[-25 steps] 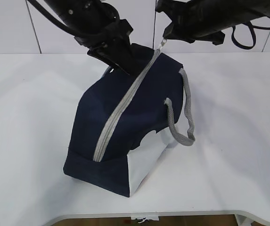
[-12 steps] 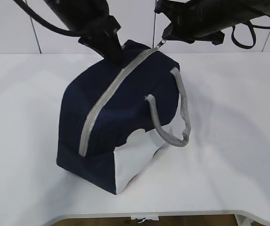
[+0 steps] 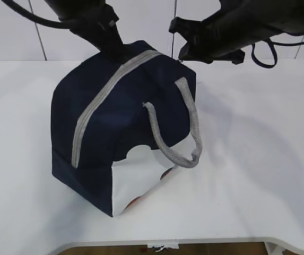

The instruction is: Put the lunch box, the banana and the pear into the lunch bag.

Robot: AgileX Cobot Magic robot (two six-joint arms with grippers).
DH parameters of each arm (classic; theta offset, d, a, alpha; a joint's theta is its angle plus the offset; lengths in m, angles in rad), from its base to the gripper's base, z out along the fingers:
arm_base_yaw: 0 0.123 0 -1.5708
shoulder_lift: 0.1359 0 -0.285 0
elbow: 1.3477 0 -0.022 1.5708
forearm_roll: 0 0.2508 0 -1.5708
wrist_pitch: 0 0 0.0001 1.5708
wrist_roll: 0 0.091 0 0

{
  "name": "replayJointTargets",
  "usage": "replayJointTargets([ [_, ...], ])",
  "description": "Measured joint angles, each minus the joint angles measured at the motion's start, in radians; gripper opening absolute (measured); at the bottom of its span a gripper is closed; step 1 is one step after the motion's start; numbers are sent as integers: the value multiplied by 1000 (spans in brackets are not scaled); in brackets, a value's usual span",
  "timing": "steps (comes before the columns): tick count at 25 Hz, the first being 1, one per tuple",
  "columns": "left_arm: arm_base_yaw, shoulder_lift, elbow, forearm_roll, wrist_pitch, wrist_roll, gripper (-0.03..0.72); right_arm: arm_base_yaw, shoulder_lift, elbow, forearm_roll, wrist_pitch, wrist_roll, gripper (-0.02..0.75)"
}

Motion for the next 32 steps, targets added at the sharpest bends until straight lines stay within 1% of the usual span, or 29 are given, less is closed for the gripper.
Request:
replayJointTargets([
  [16, 0, -52, 2, 13, 20, 4, -7, 0, 114, -2, 12, 39, 0, -11],
  [32, 0, -52, 2, 41, 25, 4, -7, 0, 119, -2, 13, 78, -1, -11],
])
